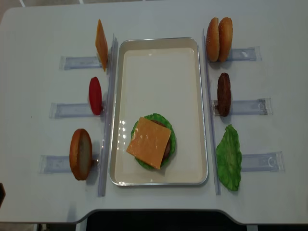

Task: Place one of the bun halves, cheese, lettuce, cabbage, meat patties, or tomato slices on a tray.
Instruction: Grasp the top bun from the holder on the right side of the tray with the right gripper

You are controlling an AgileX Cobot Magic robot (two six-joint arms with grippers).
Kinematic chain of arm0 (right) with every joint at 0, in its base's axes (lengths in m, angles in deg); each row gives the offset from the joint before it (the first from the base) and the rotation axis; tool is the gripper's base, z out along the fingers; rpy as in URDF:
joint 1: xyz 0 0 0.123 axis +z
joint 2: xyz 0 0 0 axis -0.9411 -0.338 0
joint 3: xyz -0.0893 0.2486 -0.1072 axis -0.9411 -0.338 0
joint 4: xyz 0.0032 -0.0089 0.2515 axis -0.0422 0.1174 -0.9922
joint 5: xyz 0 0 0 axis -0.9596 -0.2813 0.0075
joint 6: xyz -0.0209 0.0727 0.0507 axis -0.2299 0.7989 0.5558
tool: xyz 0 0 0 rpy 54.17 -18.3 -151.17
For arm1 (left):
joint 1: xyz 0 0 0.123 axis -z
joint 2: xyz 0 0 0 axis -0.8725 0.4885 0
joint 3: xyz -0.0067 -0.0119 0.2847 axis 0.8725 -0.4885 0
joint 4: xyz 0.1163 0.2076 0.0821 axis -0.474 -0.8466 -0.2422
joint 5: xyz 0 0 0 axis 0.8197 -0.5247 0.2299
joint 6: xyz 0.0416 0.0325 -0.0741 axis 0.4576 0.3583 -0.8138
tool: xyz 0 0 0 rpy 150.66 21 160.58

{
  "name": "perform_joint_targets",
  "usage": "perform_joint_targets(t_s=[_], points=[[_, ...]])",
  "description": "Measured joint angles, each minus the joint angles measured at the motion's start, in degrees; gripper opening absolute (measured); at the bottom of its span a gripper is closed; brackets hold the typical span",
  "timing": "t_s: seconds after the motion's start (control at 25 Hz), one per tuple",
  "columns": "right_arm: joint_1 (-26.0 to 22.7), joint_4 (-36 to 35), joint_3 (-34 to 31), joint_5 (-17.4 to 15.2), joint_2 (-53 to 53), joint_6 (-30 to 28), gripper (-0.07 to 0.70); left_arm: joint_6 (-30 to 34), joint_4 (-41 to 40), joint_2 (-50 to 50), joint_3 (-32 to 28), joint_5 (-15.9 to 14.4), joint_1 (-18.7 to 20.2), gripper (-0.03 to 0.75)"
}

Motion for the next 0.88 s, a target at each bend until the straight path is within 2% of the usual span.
perform_joint_targets(t_s=[0.88], points=[[0.00,0.00,0.00,0.00,0.00,0.00,0.479,0.00,0.00,0.00,0.00,0.00,0.00,-0.007]])
